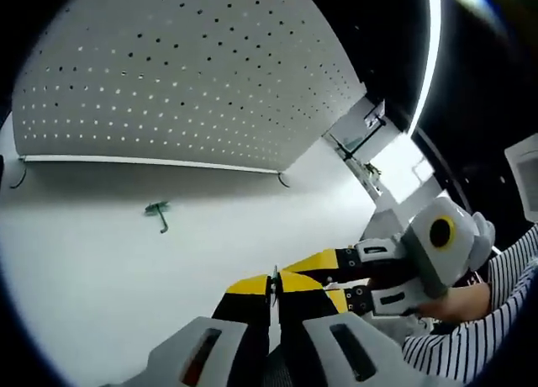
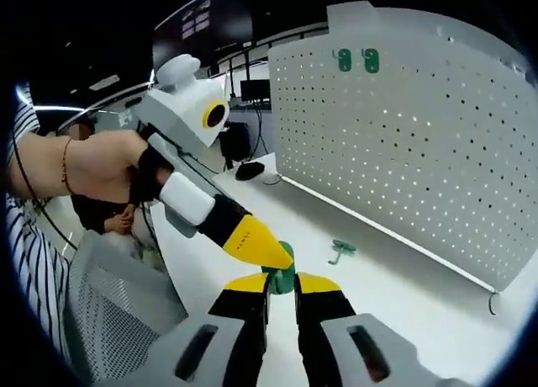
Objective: Insert the hook assembly into the mounting plate slot until the hook locks in place.
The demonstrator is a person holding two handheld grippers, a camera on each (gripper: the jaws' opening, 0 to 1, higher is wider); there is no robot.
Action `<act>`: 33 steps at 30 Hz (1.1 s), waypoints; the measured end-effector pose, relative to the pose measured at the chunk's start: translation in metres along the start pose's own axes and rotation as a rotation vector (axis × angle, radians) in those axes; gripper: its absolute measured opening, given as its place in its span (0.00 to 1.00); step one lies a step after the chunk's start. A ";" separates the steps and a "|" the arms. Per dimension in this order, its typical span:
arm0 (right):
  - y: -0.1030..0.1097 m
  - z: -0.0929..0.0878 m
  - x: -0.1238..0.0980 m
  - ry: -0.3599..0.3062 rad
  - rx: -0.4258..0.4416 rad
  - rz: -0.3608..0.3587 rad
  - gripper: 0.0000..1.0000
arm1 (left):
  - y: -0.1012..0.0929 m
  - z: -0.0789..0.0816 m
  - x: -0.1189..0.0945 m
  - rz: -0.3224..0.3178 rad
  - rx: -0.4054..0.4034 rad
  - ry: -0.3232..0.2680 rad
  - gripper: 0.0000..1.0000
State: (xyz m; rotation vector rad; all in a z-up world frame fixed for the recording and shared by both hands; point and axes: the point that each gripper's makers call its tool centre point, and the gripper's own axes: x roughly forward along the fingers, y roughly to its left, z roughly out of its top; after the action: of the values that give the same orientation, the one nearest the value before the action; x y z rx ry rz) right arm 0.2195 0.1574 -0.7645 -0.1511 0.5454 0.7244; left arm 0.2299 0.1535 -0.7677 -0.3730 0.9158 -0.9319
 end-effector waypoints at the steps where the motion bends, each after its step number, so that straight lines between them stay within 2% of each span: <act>1: 0.001 0.001 0.000 -0.003 -0.001 0.002 0.06 | 0.000 -0.001 0.000 0.001 0.000 0.002 0.01; 11: 0.003 0.001 -0.001 0.017 -0.066 -0.011 0.01 | -0.003 0.000 -0.003 -0.021 -0.025 -0.015 0.01; 15: 0.003 0.001 -0.001 0.032 -0.045 -0.009 0.01 | -0.003 0.000 -0.003 -0.011 -0.019 -0.013 0.01; 19: 0.003 -0.002 -0.001 0.048 -0.020 -0.006 0.00 | -0.004 0.000 -0.002 0.001 0.027 -0.001 0.02; 22: 0.003 -0.002 -0.003 0.041 0.013 -0.010 0.00 | -0.004 0.000 -0.002 -0.007 0.038 -0.001 0.02; 24: 0.002 0.001 -0.005 0.028 0.035 -0.015 0.00 | -0.007 0.002 -0.003 -0.027 0.086 -0.021 0.03; 26: 0.002 0.001 -0.006 0.025 0.033 -0.019 0.00 | -0.008 0.002 -0.003 -0.034 0.069 -0.028 0.03; 29: 0.002 0.002 -0.006 0.023 0.027 -0.023 0.00 | -0.007 0.003 -0.004 -0.071 -0.012 -0.038 0.04; 33: 0.003 0.005 -0.005 0.016 0.041 -0.011 0.00 | -0.008 0.006 -0.007 -0.069 -0.002 -0.074 0.06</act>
State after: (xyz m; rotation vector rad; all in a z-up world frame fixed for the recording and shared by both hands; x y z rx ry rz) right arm 0.2164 0.1587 -0.7576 -0.1215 0.5744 0.7012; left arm 0.2291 0.1538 -0.7554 -0.4404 0.8405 -0.9743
